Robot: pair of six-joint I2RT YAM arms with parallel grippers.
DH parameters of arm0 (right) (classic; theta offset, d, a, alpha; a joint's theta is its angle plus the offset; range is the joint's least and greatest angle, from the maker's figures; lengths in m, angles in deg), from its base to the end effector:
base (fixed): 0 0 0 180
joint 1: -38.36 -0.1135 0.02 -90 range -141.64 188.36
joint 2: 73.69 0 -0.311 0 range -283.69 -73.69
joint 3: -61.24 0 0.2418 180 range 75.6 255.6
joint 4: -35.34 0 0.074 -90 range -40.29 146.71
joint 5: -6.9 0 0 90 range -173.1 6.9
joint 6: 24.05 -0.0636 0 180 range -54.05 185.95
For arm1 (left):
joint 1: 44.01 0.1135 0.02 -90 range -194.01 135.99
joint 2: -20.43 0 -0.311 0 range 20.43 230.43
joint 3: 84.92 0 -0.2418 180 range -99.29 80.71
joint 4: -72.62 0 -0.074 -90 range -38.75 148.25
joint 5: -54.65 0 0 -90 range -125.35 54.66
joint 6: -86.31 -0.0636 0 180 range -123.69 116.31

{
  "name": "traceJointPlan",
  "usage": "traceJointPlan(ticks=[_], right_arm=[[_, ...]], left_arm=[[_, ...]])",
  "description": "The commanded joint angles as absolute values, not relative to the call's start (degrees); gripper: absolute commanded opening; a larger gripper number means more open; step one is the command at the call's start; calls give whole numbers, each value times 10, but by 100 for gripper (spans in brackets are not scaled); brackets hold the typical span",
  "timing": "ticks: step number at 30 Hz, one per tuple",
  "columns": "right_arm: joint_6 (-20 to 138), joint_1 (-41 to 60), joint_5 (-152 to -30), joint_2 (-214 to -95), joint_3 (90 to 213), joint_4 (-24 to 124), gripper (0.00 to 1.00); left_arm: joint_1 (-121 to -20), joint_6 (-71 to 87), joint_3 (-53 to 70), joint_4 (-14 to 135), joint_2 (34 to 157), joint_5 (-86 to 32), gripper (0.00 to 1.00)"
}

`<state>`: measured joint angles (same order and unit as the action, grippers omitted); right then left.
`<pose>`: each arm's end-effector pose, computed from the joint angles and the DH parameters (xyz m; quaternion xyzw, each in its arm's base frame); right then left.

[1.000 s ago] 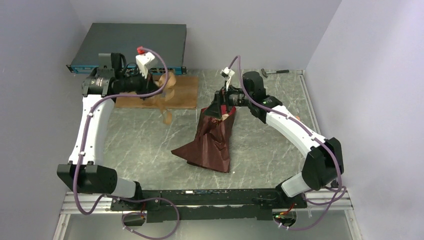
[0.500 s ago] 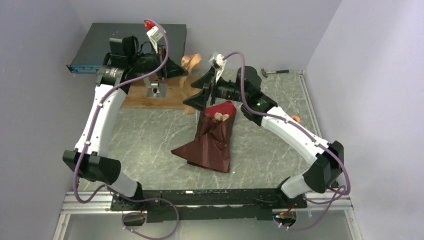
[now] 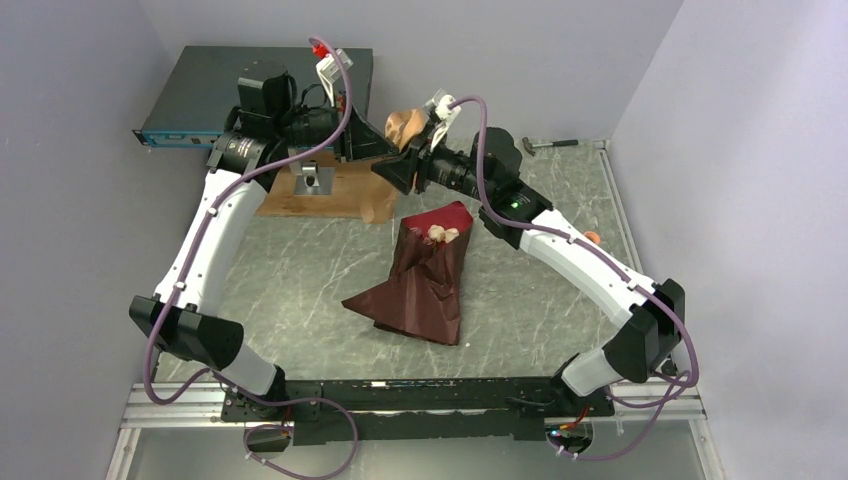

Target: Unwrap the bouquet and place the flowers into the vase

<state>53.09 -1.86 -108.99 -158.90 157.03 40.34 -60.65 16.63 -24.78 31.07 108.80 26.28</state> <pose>0.2587 0.2552 0.4806 -0.3161 0.5970 0.4572 0.5785 0.2905 -0.1452 0.5325 0.3078 0.6684 -0.5472 0.3988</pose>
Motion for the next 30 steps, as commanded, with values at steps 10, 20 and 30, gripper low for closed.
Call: traceJointPlan(ticks=[10, 20, 30], right_arm=[[595, -1, -1014, -1516, 1557, 424, 0], [641, 196, -1117, -1464, 1565, 573, 0], [797, 428, -1186, -1576, 1694, 821, 0]], left_arm=[[-615, 126, -275, 278, 1098, 253, 32], [-614, -8, -302, 191, 1109, 218, 86], [-683, -300, -181, 54, 1067, 138, 90]])
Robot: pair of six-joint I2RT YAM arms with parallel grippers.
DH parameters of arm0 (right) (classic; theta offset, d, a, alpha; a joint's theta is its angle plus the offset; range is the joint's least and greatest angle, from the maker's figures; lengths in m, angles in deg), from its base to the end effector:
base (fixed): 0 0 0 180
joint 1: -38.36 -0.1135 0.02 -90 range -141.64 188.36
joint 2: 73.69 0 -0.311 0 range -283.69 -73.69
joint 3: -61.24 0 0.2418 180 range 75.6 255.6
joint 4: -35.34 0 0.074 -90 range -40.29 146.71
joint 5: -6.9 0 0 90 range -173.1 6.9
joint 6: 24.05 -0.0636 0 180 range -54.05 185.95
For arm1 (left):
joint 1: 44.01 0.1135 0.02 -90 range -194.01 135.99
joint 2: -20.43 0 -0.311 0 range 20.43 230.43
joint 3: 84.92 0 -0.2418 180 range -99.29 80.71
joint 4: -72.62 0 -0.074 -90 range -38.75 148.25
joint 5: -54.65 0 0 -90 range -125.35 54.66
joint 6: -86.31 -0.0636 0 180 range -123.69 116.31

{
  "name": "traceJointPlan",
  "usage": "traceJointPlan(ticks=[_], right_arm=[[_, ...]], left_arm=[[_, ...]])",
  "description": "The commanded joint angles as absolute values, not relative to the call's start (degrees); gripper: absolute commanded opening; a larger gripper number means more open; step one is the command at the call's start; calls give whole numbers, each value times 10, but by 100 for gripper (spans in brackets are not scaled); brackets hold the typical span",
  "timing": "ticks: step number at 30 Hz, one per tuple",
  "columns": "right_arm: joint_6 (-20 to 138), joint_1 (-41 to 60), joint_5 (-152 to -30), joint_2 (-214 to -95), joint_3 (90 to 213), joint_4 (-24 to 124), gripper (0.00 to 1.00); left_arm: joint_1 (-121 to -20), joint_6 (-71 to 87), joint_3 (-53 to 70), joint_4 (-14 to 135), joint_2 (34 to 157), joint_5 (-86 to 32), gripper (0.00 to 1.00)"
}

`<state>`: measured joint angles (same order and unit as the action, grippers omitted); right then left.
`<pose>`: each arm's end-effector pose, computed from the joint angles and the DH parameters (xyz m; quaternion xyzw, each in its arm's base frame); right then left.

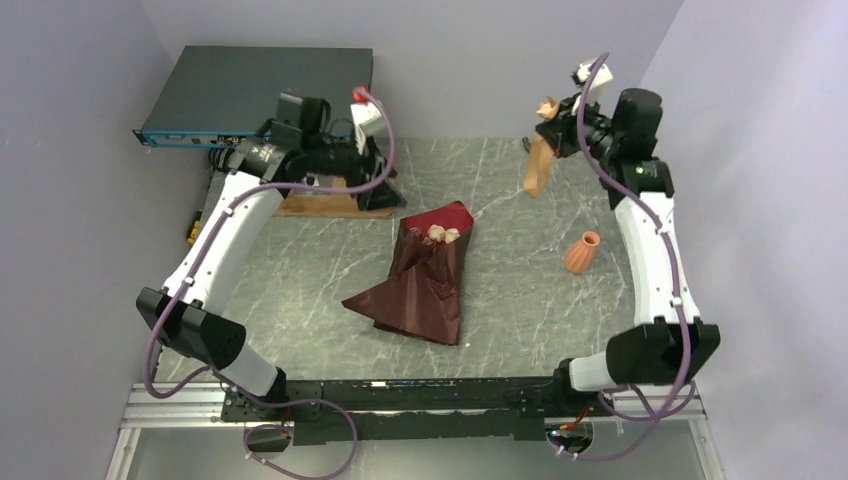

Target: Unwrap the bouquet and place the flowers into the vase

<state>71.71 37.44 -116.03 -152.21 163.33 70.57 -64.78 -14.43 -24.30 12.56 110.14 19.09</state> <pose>0.3039 0.0395 0.4892 -0.2220 0.7318 0.1940 0.6145 0.2848 -0.1634 0.4880 0.4283 0.6809 -0.4340 0.4056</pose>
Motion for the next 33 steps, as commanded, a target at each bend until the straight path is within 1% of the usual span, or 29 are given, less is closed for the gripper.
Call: traceJointPlan(ticks=[1, 4, 6, 16, 18, 19, 20, 21, 22, 23, 25, 26, 28, 30, 31, 33], right_arm=[[810, 439, -1176, -1598, 1711, 842, 0], [838, 466, -1159, -1668, 1766, 902, 0], [856, 478, -1146, -1710, 1792, 916, 0], [889, 494, -1085, -1901, 1867, 910, 0], [893, 494, -1082, -1930, 1876, 909, 2], [896, 494, -1082, -1944, 1880, 912, 6], [897, 494, -1083, -1956, 1885, 918, 15], [898, 494, -1084, -1969, 1892, 927, 33], [895, 494, -1084, -1979, 1901, 939, 44], [895, 494, -1088, -1986, 1910, 952, 52], [893, 494, -1099, -1989, 1920, 970, 66], [893, 494, -1105, -1983, 1918, 975, 73], [891, 494, -1124, -1962, 1905, 978, 82], [888, 493, -1138, -1928, 1887, 985, 95], [891, 491, -1146, -1913, 1879, 991, 99], [889, 485, -1144, -1883, 1870, 997, 100]], left_arm=[[-688, -313, -156, 58, 1057, 130, 90], [-695, -338, -93, 69, 1037, 114, 91], [-696, -353, -66, 68, 1033, 104, 93], [-694, -352, 20, 59, 1045, 71, 93], [-683, -345, 29, 59, 1051, 70, 93], [-675, -340, 32, 58, 1054, 75, 93], [-663, -336, 34, 56, 1058, 85, 93], [-650, -334, 34, 50, 1064, 103, 93], [-640, -338, 32, 40, 1071, 120, 93], [-634, -342, 30, 26, 1078, 131, 93], [-632, -348, 31, 3, 1090, 142, 94], [-632, -350, 38, 0, 1093, 146, 94], [-632, -352, 60, 7, 1094, 151, 95], [-632, -349, 83, 17, 1094, 148, 95], [-631, -351, 92, 18, 1095, 148, 95], [-630, -364, 111, 22, 1096, 143, 95]])
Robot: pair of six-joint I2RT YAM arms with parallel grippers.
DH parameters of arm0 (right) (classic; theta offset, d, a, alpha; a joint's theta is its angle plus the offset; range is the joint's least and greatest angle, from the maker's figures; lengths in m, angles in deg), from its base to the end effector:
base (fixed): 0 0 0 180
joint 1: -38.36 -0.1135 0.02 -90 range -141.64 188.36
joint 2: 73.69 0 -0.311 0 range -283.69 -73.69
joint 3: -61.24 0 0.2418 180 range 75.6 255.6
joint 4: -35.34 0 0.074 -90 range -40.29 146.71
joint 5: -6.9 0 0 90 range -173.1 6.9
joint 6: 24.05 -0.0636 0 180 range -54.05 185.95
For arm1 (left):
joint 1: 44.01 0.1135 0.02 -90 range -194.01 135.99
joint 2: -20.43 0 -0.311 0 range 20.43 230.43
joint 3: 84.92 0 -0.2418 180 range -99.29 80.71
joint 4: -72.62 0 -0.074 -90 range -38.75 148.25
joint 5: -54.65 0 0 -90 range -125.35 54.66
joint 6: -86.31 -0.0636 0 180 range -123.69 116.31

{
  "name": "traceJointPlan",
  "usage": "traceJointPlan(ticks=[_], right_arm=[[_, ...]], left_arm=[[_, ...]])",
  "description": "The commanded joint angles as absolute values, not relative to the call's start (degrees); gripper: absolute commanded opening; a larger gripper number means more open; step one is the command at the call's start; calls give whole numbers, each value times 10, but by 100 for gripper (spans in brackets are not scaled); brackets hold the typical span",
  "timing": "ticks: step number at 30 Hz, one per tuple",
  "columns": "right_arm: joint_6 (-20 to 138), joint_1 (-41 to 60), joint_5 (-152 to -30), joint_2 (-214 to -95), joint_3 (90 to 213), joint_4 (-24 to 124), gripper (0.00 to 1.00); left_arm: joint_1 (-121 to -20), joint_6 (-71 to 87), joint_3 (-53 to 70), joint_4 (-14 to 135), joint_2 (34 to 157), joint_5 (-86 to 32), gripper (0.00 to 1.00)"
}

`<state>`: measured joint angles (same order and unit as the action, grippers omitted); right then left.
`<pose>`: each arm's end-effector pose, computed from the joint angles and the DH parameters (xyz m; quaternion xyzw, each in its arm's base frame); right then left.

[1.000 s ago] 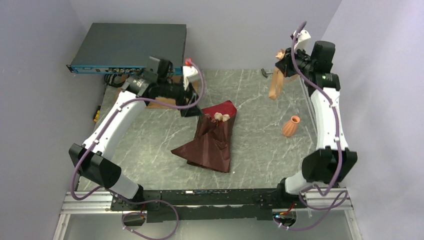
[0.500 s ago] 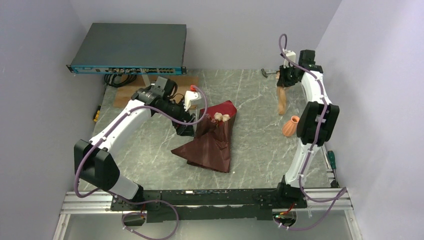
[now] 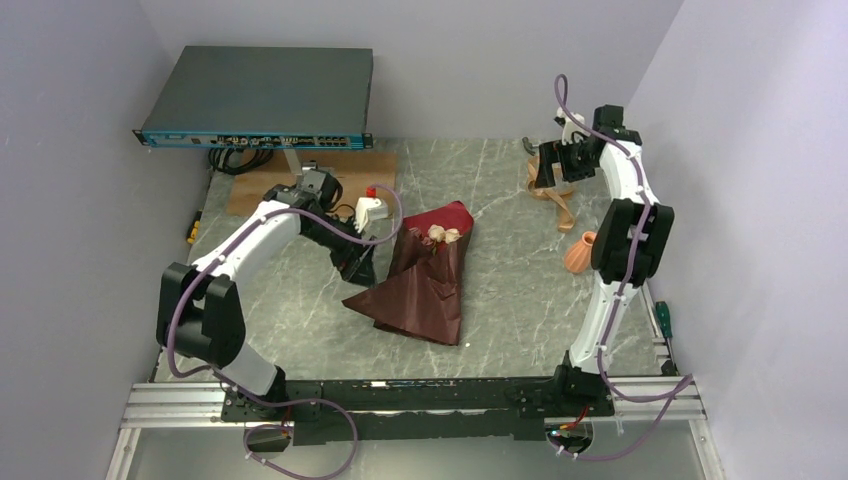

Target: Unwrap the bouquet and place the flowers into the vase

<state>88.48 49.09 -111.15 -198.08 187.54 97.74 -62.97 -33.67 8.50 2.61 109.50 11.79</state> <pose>0.4982 -0.0640 0.2650 -0.1578 0.9269 0.1538 0.3038 0.2608 -0.1389 0.3021 0.4306 0.7993 -0.3800 0.1767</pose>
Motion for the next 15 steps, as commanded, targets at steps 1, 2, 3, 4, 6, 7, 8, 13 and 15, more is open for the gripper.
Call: traceJointPlan(ticks=[1, 2, 3, 4, 6, 7, 8, 13, 15], right_arm=[[887, 484, -1141, -1871, 1868, 1000, 100], [886, 482, -1142, -1859, 1872, 1008, 100], [886, 481, -1146, -1850, 1877, 1017, 100], [887, 479, -1149, -1841, 1883, 1028, 100], [891, 474, -1147, -1825, 1893, 1049, 100], [894, 472, -1149, -1819, 1897, 1060, 100], [895, 471, -1155, -1813, 1898, 1067, 100], [877, 469, -1198, -1768, 1848, 1064, 100], [871, 467, -1215, -1754, 1823, 1052, 100]], left_arm=[[-628, -366, 120, 31, 1096, 138, 95], [-626, -365, 131, 40, 1095, 133, 95], [-624, -363, 138, 51, 1097, 127, 95], [-623, -362, 143, 58, 1100, 125, 95], [-622, -368, 155, 63, 1109, 127, 94], [-622, -374, 163, 64, 1114, 133, 94], [-623, -382, 168, 62, 1120, 142, 92], [-635, -411, 137, 16, 1148, 183, 62], [-639, -412, 117, 5, 1142, 209, 43]])
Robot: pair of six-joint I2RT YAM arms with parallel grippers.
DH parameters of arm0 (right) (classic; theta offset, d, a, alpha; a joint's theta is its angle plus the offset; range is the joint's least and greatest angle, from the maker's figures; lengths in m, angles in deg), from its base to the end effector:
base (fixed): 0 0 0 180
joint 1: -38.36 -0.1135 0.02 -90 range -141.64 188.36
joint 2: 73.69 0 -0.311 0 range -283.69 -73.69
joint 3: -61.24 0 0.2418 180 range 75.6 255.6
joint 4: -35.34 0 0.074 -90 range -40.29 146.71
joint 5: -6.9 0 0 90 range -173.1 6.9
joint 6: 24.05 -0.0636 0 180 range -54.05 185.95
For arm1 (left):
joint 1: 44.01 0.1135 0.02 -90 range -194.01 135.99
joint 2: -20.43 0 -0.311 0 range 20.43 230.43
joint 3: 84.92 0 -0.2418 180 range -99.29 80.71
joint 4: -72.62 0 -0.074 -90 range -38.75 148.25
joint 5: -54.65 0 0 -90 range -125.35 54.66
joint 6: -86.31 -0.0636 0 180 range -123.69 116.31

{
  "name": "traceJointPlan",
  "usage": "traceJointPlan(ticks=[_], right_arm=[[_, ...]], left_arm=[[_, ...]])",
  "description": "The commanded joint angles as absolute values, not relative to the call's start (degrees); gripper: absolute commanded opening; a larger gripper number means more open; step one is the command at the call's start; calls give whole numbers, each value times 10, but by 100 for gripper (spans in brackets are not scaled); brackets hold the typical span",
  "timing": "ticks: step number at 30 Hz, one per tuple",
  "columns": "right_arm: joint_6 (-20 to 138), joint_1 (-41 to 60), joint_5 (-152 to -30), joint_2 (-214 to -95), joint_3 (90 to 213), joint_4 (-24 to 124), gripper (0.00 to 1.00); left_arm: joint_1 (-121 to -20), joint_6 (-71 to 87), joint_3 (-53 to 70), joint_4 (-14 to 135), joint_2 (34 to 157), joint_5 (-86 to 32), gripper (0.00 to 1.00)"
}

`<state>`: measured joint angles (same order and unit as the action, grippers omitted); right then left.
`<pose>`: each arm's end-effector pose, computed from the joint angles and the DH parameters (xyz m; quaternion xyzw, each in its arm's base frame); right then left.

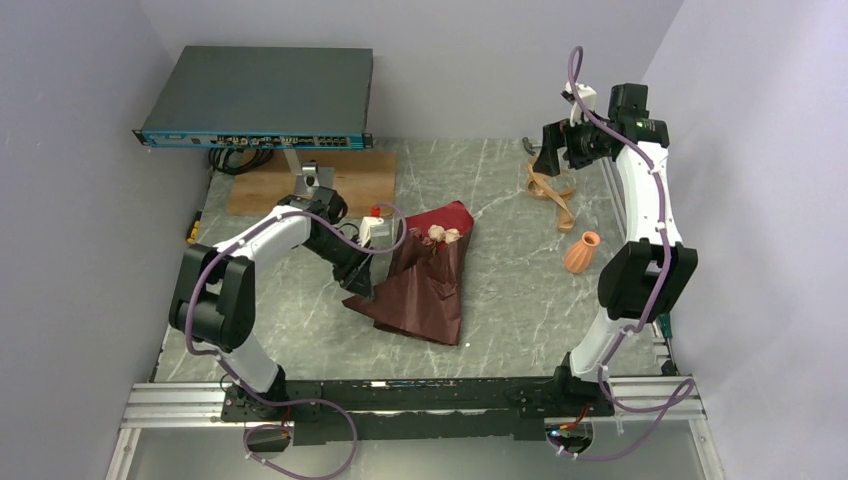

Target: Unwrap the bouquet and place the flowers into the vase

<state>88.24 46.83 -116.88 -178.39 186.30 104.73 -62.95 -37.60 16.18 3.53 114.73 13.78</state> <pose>0.4095 -0.0252 0.4027 -0.2088 0.8776 0.1736 0.3951 0.2564 -0.1388 0.2443 0.4222 0.8046 -0.4060 0.0974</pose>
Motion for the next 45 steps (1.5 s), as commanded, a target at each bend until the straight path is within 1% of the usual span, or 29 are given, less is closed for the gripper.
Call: traceJointPlan(ticks=[1, 3, 5, 6, 9, 13, 20, 24, 25, 27, 29, 30, 31, 32, 34, 36, 40, 43, 45], right_arm=[[869, 467, -1221, -1753, 1818, 1051, 100], [868, 466, -1235, -1761, 1829, 1062, 100], [870, 466, -1246, -1771, 1847, 1080, 100], [870, 465, -1250, -1773, 1856, 1087, 99], [875, 465, -1267, -1777, 1868, 1105, 99], [883, 465, -1277, -1774, 1869, 1120, 99], [907, 464, -1293, -1770, 1856, 1145, 99], [922, 457, -1301, -1774, 1854, 1164, 98], [924, 455, -1302, -1773, 1850, 1168, 98], [929, 449, -1305, -1771, 1842, 1174, 98], [926, 440, -1312, -1769, 1826, 1175, 98], [926, 432, -1316, -1767, 1819, 1175, 98], [927, 423, -1320, -1766, 1813, 1174, 98], [927, 412, -1323, -1763, 1805, 1171, 98], [922, 390, -1328, -1754, 1785, 1153, 97], [908, 355, -1334, -1742, 1759, 1120, 97], [863, 277, -1336, -1745, 1741, 1055, 96], [845, 220, -1332, -1778, 1764, 1032, 95], [851, 189, -1330, -1806, 1791, 1041, 94]], left_arm=[[-644, -409, 106, 4, 1139, 215, 34], [-657, -402, 75, -8, 1138, 231, 18], [-673, -391, 43, -17, 1144, 249, 5], [-685, -384, 29, -18, 1148, 256, 2], [-712, -339, -6, 1, 1162, 280, 0], [-760, -283, -38, 67, 1189, 291, 0], [-862, -237, -85, 202, 1265, 246, 0], [-900, -203, -109, 281, 1296, 228, 10], [-903, -198, -125, 285, 1305, 232, 14], [-902, -189, -154, 280, 1309, 244, 31], [-899, -201, -164, 266, 1294, 252, 53], [-894, -206, -162, 260, 1279, 253, 62], [-885, -202, -152, 262, 1258, 257, 69], [-872, -179, -135, 281, 1234, 261, 73], [-818, -94, -78, 370, 1181, 271, 80], [-753, -44, -31, 395, 1138, 273, 81], [-645, -129, 17, 283, 1077, 230, 80], [-576, -134, 76, 269, 1029, 190, 77], [-534, -139, 105, 246, 1017, 202, 76]])
